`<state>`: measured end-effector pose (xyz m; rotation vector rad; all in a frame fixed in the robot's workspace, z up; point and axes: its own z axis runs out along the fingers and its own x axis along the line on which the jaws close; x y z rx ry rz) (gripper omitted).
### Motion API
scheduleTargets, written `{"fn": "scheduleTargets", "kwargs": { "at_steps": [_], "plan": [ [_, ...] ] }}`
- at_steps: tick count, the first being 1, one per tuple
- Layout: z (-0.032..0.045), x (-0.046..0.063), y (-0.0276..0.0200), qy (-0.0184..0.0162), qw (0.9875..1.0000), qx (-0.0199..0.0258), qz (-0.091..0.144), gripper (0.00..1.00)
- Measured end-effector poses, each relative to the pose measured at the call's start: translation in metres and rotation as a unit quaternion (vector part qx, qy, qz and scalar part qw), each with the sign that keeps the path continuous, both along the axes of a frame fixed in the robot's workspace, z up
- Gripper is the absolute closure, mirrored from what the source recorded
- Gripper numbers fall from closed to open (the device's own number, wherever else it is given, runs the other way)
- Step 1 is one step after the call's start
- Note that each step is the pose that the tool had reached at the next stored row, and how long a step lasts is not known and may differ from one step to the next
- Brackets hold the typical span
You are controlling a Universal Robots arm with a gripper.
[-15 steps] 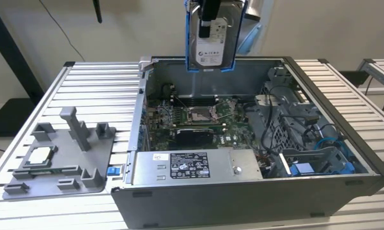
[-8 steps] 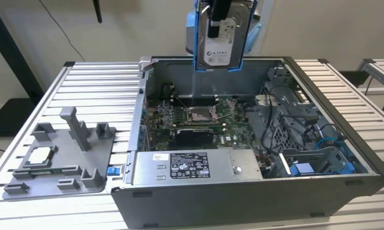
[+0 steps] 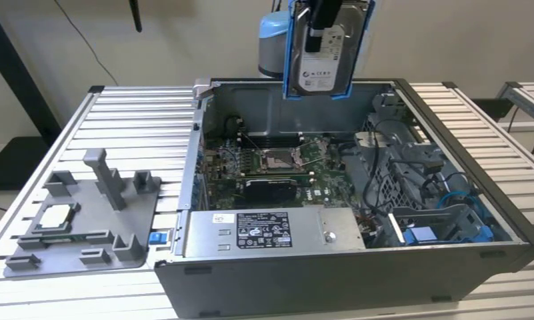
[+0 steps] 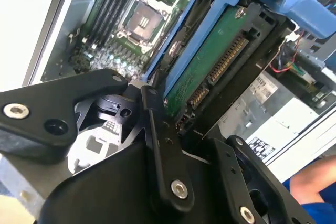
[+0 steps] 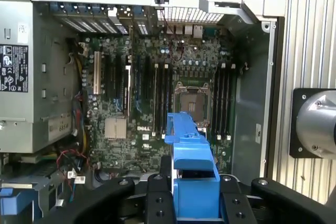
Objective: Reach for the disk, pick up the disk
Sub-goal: 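Pick up the disk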
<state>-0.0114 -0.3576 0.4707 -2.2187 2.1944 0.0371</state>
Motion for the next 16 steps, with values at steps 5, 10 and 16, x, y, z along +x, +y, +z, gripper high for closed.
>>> {"fn": "scheduleTargets", "kwargs": {
  "at_steps": [5,10,16],
  "plan": [
    [0.0,0.015,0.0001,0.0,1.0,0.0,0.0,1.0],
    [0.0,0.029,0.0001,0.0,1.0,0.0,0.0,1.0],
    [0.0,0.047,0.0,0.0,1.0,0.0,0.0,1.0]
  ]
}}
